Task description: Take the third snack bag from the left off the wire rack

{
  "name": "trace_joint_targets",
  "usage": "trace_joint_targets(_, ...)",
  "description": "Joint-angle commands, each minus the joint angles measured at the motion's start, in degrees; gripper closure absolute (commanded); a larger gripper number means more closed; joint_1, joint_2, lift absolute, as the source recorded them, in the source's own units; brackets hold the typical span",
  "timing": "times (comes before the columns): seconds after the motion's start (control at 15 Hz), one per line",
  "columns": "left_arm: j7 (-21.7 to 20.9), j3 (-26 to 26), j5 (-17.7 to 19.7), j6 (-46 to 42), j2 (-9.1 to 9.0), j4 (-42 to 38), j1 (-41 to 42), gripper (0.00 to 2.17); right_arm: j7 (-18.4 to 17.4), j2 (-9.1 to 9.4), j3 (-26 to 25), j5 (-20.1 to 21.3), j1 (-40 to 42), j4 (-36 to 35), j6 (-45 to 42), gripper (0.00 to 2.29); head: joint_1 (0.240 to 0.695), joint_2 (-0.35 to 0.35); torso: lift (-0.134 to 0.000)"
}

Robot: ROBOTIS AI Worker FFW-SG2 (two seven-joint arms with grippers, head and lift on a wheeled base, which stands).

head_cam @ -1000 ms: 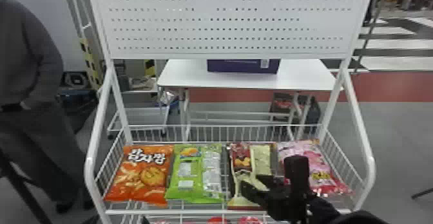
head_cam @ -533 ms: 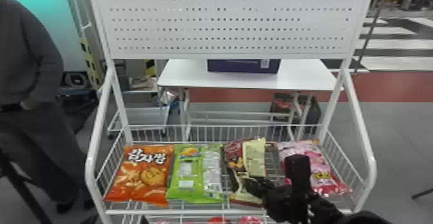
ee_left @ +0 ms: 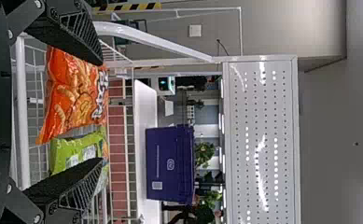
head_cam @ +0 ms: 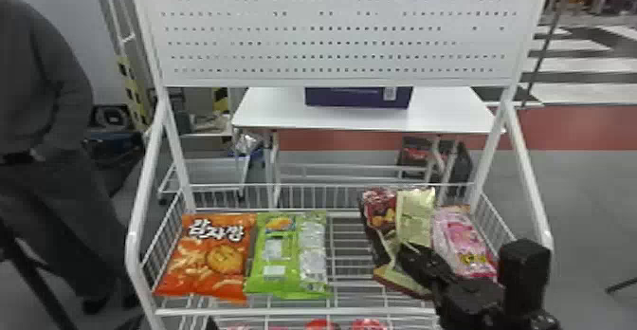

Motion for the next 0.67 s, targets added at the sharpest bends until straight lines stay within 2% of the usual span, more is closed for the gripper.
trace_joint_targets(0.0, 0.0, -0.2, 0.0, -0.1, -0.05, -0.3, 0.0, 0.17, 0.3, -2.11, -3.8, -2.2, 9.2, -4.3, -9.7, 2.24, 0.499, 0.0, 0.0)
trace_joint_targets(0.13, -0.2, -0.2, 0.0, -0.1, -0.05, -0.5, -0.1, 0.17, 0.7, -2.64, -6.3, -2.9, 16.2, -5.7, -18.3, 2.24, 0.499, 0.0, 0.0)
trace_joint_targets(0.27, -0.1, -0.1, 0.0, 0.1, 0.04, -0.5, -0.1, 0.17, 1.3, -3.34, -9.4, -5.2, 21.3, -7.1, -21.8, 2.24, 0.499, 0.0, 0.0)
trace_joint_targets(0.6, -0.1, 0.6, 0.2, 0.1, 0.21, -0.9, 0.2, 0.17, 1.3, -4.04, -15.8, -7.5, 30.7, -9.4, -27.2, 2.24, 0.499, 0.0, 0.0)
